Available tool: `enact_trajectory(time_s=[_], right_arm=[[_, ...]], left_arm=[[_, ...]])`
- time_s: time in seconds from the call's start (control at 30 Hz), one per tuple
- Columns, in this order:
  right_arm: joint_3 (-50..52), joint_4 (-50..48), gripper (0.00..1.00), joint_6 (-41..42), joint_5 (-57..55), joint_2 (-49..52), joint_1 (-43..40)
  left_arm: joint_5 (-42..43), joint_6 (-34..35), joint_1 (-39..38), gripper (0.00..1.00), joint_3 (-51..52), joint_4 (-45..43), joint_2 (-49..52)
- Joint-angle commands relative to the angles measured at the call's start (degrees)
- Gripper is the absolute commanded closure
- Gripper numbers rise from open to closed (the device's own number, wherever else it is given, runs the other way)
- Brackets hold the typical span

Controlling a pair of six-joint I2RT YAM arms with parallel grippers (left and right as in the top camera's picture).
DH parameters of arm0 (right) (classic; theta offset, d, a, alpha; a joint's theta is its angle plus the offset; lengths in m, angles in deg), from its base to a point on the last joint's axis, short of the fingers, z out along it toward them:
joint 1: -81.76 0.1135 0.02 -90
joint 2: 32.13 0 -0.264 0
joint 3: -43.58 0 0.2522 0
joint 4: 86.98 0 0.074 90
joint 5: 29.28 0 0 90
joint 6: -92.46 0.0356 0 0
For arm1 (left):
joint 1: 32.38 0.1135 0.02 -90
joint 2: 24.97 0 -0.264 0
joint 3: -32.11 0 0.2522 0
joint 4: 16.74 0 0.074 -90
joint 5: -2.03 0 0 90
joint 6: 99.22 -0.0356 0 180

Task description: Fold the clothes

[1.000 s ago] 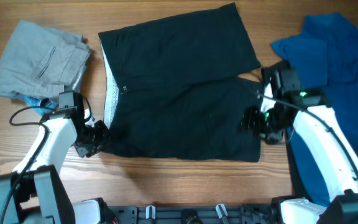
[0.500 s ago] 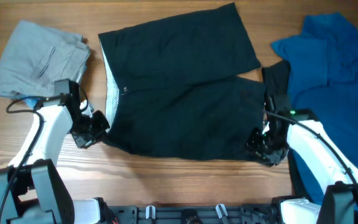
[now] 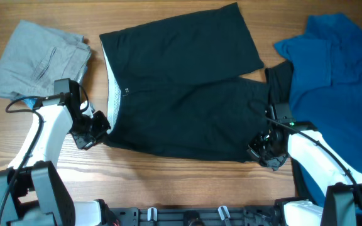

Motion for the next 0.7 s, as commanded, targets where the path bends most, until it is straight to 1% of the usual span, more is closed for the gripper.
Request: enact_trajectory(time_s=[0.0,0.07,0.13,0.17,0.2,0.23,0.3,0.37,0.43,0.53,0.57,0.6,0.63,0.67], right_arm=[[-5.8,6.5,0.96,-4.3,-2.1,0.2,-0.2],[-14.1,16.2,0.96,-12.0,1.2,-0.7,-0.2],[-25.6,27.7,0.95,-16.0,1.2,-2.6,-0.1],[-34.3,34.3,0.96,-17.0,2.1,-4.2,-0.1],[-38.1,37.2,0.96,-17.6,2.1,-4.8,-0.1],[-45.0,42.2,0.96,-17.9,1.8,-5.5,-0.1],[-53.5,47.0,0.96,-17.8,1.8,-6.1,-0.1],[-57.9,46.4,0.96,-17.1,2.5,-7.0,-0.1],[-58.5,41.3,0.96,-17.2,-0.2,-6.7,-0.1],[-58.5,33.4,0.96,-18.3,-4.5,-2.9,-0.1],[-58.5,30.0,0.96,-20.3,-6.7,-0.4,-0.1],[-58.5,24.3,0.96,-25.8,-8.5,3.4,-0.1],[-58.5,20.0,0.96,-28.8,-8.6,6.1,-0.1],[-58.5,14.7,0.96,-30.0,-8.6,9.7,-0.1]], left_arm=[[-2.5,-1.4,0.9,0.96,-2.3,3.0,-0.6],[-3.3,-1.4,2.5,0.96,-5.4,7.8,-2.0],[-3.4,-1.4,4.0,0.96,-9.8,13.1,-5.1],[-3.4,-1.4,4.7,0.96,-12.2,15.1,-8.3],[-3.4,-1.4,4.9,0.96,-12.9,15.8,-9.9],[-3.4,-1.4,5.1,0.96,-13.9,16.8,-12.6],[-3.9,-1.1,5.2,0.96,-16.4,20.0,-17.6],[-6.3,1.4,5.2,0.96,-18.2,22.0,-21.3],[-9.0,4.5,5.2,0.96,-18.3,20.8,-24.8],[-8.7,4.9,4.7,0.96,-18.3,17.7,-24.7],[-8.8,4.9,4.6,0.96,-18.3,16.4,-24.0],[-8.8,4.9,4.5,0.96,-18.2,15.0,-22.5],[-9.0,4.9,4.5,0.96,-18.0,14.4,-21.4],[-9.0,4.9,4.5,0.96,-17.9,13.9,-19.6]])
